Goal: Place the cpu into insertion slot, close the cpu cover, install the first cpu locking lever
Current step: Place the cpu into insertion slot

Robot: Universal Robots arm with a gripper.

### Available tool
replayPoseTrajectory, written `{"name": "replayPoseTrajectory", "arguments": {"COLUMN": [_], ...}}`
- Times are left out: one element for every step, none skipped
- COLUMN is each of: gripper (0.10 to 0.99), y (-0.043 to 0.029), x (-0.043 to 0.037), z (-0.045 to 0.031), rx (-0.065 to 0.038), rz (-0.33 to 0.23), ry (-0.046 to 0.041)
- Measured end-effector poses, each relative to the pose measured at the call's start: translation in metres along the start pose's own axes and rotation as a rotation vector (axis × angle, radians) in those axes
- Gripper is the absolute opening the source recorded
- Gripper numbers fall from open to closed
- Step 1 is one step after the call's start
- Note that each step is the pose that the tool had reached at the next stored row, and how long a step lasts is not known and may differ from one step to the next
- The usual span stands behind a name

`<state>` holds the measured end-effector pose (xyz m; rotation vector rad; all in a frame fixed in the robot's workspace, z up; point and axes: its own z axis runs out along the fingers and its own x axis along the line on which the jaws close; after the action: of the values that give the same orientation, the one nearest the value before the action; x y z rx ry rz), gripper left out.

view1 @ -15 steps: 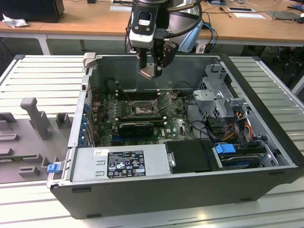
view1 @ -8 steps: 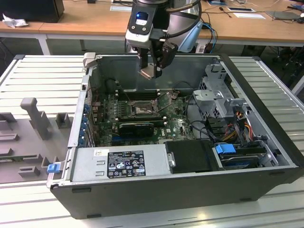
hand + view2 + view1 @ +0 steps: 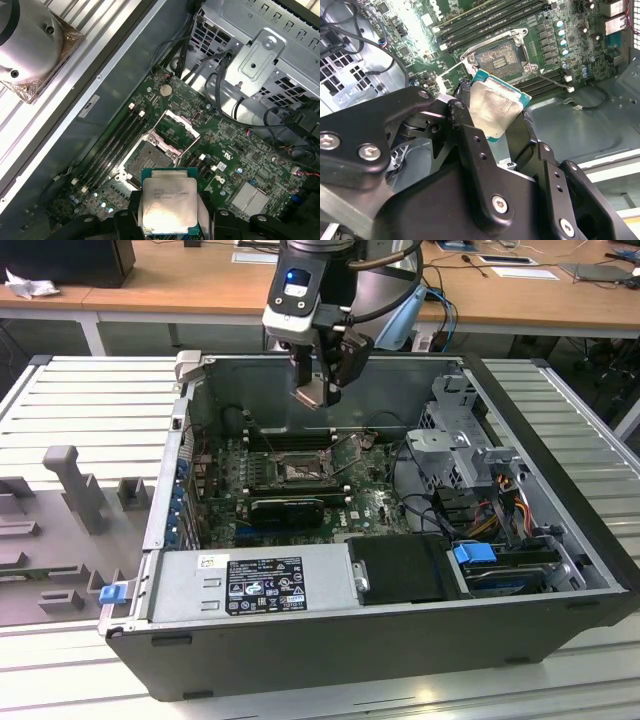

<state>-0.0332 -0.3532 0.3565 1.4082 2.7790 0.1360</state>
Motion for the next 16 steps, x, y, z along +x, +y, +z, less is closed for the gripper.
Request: {"name": "replayPoseTrajectory", "arguments": {"gripper": [0.525,0.525,0.525,0.525,0.525,0.525,0.525,0.525,0.525,0.525,0.525,0.525,0.525,0.525,0.525,0.525], "y": [0.0,-0.0001,0.0,0.0,0.0,-0.0001,-0.0001,-0.0001,-0.0001,-0.0001,-0.0001,-0.0001,-0.0001,-0.0001,-0.0001,-0.0001], "x": [0.0,0.0,0.0,0.0,0.0,0.0,0.0,0.0,0.0,0.0,0.0,0.0,0.0,0.0,0.0,0.0], "z": [0.0002,0.0002,0.0005,0.0005,0.0005,0.0006,0.0006,0.0007,0.0007,0.0008,0.0008,0.0008,0.0008,0.0008,0.0009,0.0009], "rx": [0.0,0.001,0.0,0.0,0.0,0.0,0.0,0.0,-0.001,-0.001,-0.001,-0.001,-0.001,-0.001,-0.002,-0.002], "rz": [0.0,0.001,0.005,0.011,0.016,0.025,0.033,0.041,0.051,0.064,0.072,0.083,0.09,0.098,0.105,0.114], "ry": [0.0002,0.0001,-0.0001,-0.0006,-0.0011,-0.0019,-0.0026,-0.0033,-0.0042,-0.0053,-0.0061,-0.0071,-0.0077,-0.0083,-0.009,-0.0098]}}
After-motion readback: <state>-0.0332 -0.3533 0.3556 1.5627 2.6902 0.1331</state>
